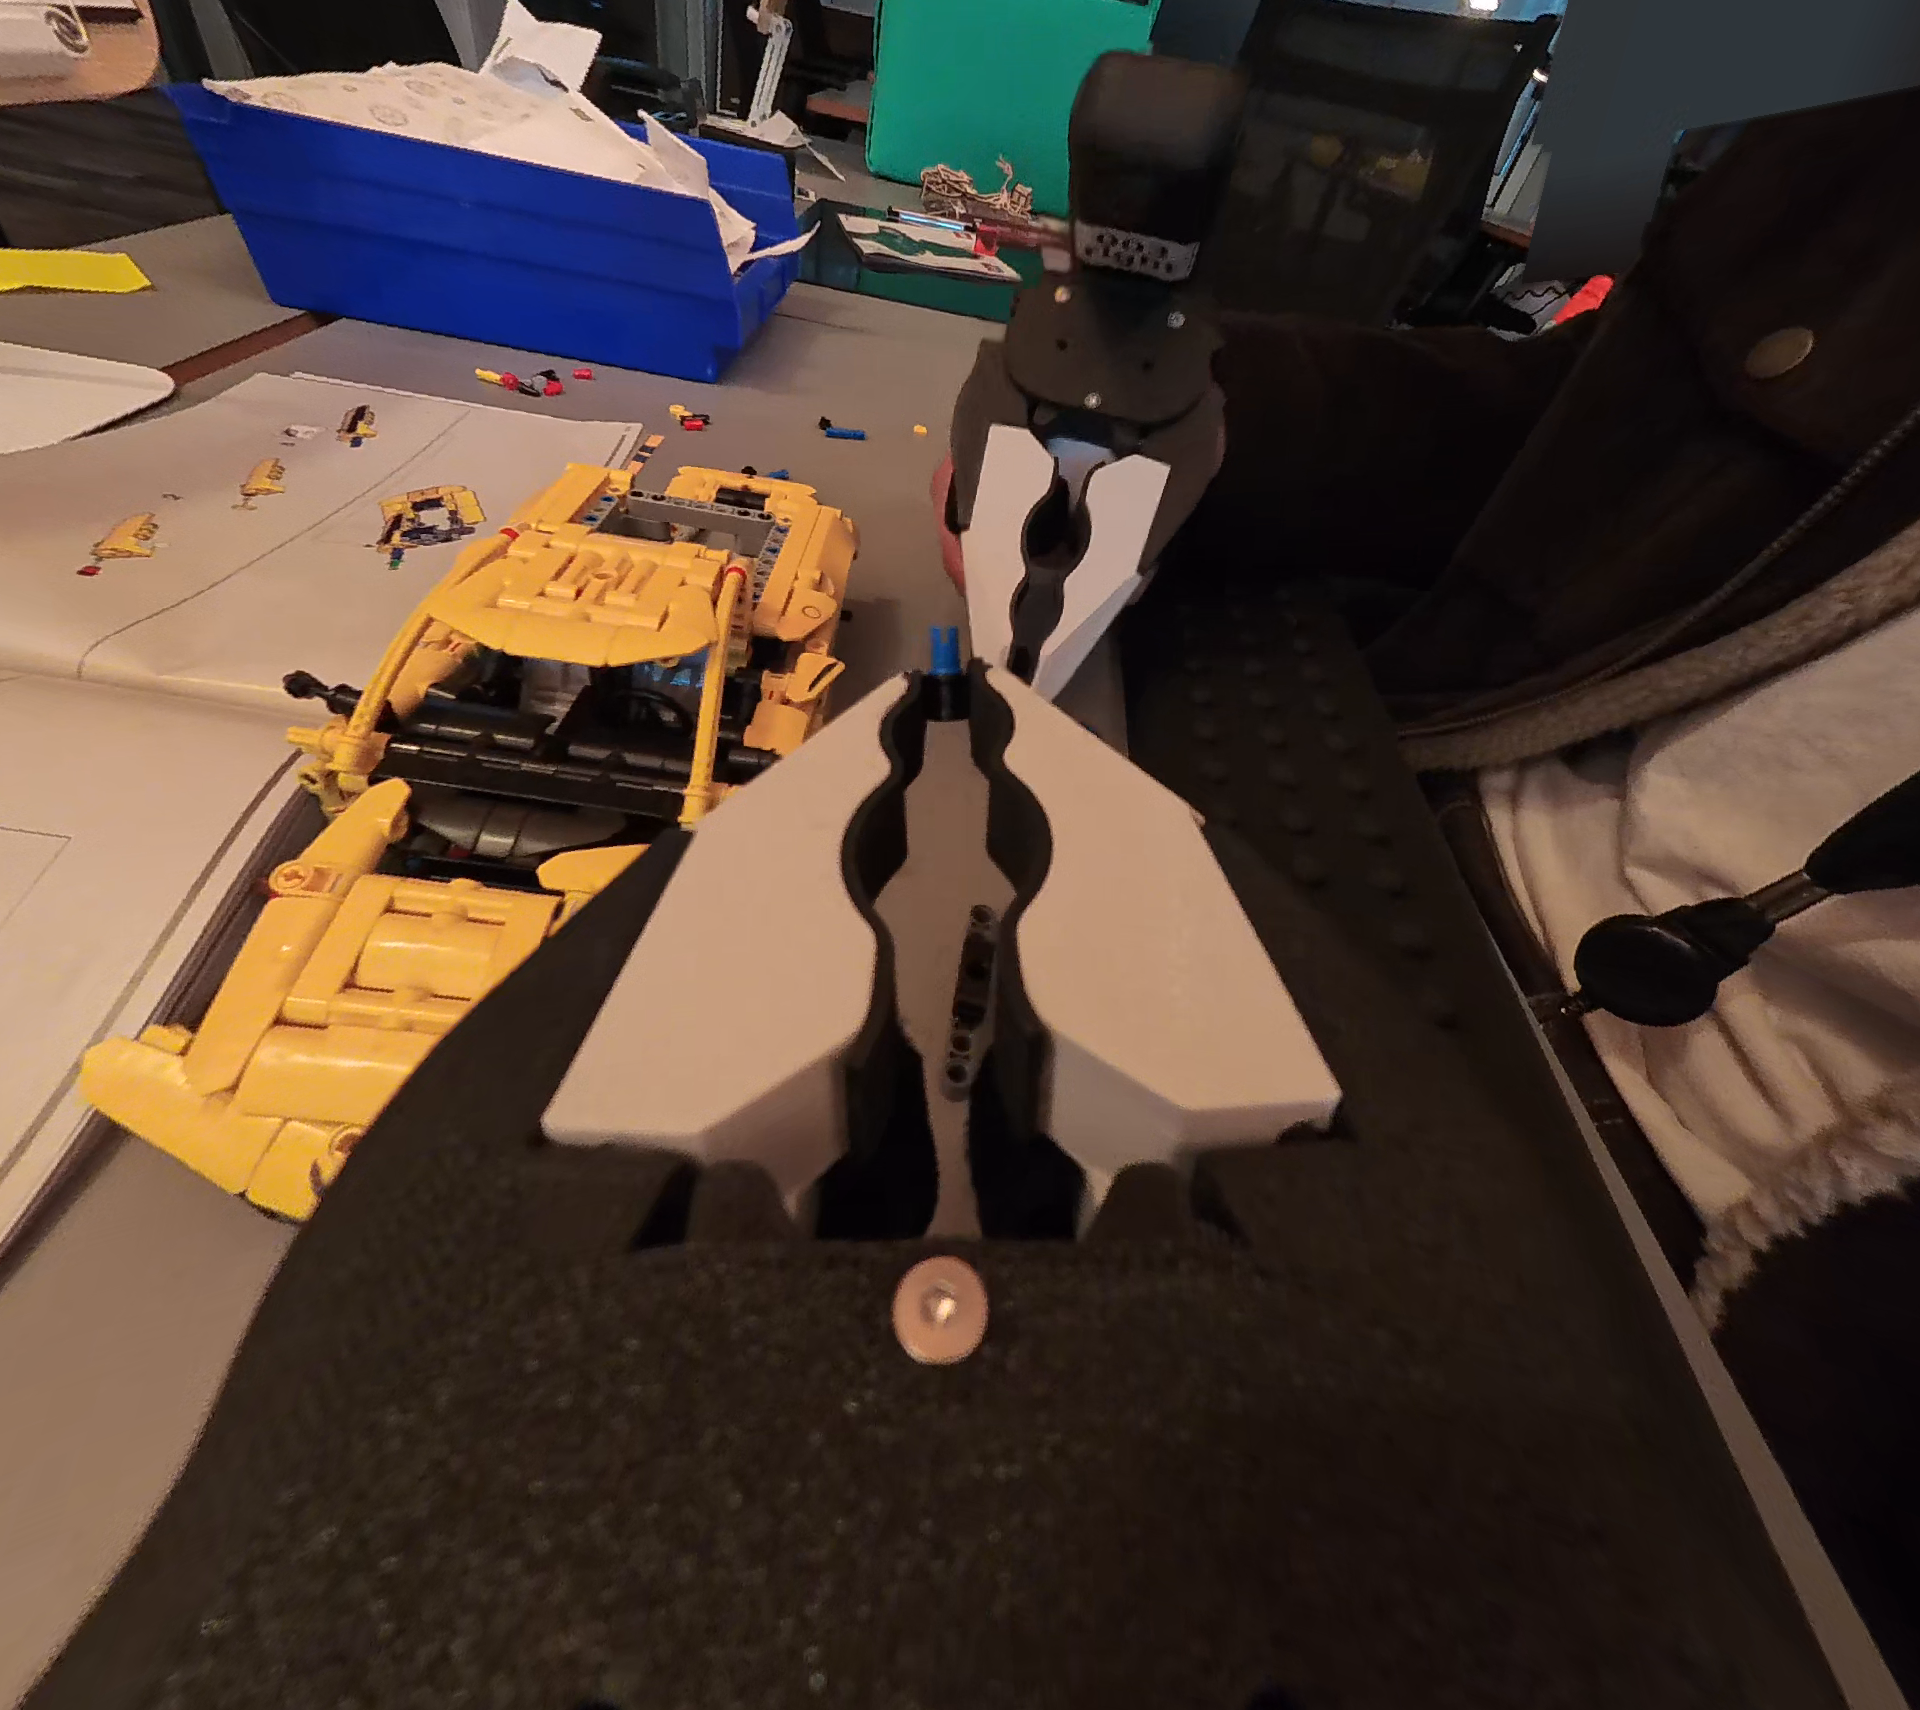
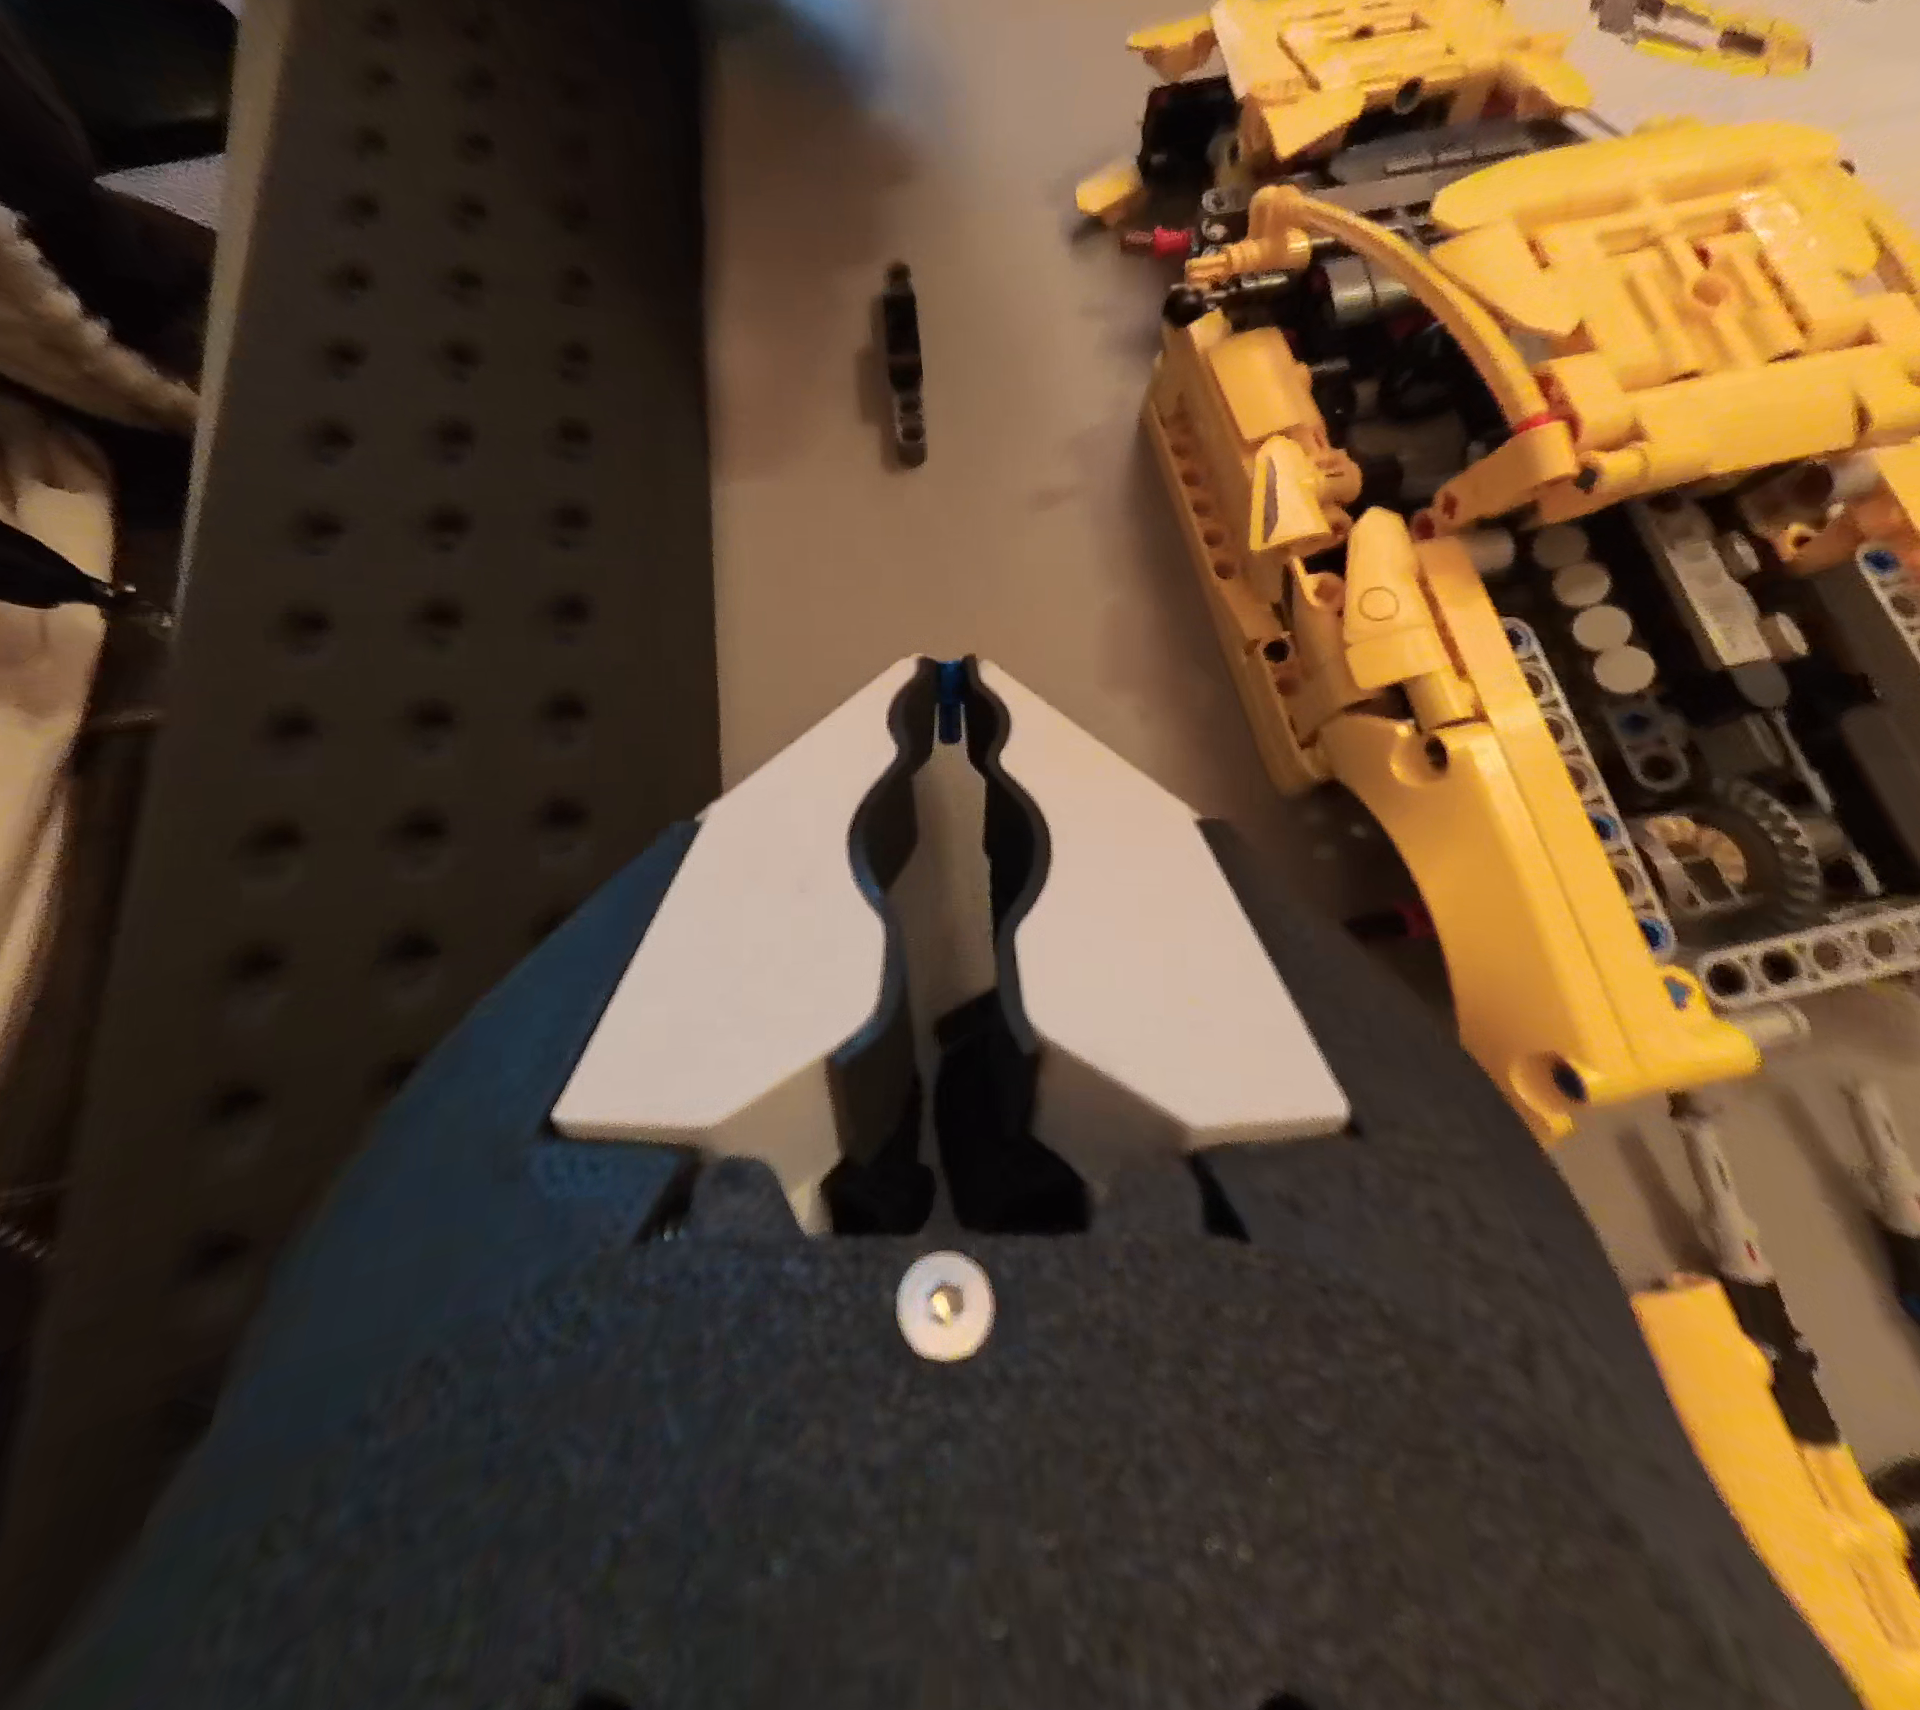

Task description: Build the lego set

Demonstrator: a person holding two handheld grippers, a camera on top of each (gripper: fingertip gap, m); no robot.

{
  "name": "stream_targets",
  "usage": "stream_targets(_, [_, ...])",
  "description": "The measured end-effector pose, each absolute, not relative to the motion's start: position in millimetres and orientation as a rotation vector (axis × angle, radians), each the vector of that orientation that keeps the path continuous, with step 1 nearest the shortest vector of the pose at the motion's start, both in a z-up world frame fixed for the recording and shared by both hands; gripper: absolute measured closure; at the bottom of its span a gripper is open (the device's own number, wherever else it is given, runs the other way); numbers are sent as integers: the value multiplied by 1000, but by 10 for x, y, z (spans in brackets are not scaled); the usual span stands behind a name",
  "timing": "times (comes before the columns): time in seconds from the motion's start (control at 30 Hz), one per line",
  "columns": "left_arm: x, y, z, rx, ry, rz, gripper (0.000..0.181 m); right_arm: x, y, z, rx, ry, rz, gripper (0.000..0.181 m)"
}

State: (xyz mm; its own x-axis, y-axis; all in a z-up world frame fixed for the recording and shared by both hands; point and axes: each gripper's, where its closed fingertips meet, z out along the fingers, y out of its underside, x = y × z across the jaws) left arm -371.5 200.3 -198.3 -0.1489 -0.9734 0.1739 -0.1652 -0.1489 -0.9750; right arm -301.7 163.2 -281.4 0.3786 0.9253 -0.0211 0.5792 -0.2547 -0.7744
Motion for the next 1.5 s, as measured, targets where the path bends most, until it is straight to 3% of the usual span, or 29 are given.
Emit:
stream_targets(0.4, [-3692,1938,-2037,-1365,1415,-1364,174,-2886,1579,-3038,-2174,-1452,394,166])
stream_targets(0.93, [-3683,1905,-2022,-1374,1410,-1402,175,-2844,1667,-3052,-2396,-1513,159,176])
stream_targets(1.0, [-3696,1900,-1956,-1354,1379,-1451,174,-3058,1832,-2830,-2223,-1396,275,177])
stream_targets(1.17, [-3772,1921,-1681,-1266,1242,-1619,174,-3678,2092,-1473,-1578,-697,1061,177])
stream_targets(1.33, [-3875,1993,-1463,-1214,1108,-1762,174,-3904,2109,-1322,-1387,-480,1385,177])
stream_targets(1.5, [-3912,2027,-1420,-1210,1071,-1812,175,-4033,2150,-1353,-1414,-518,1330,177])
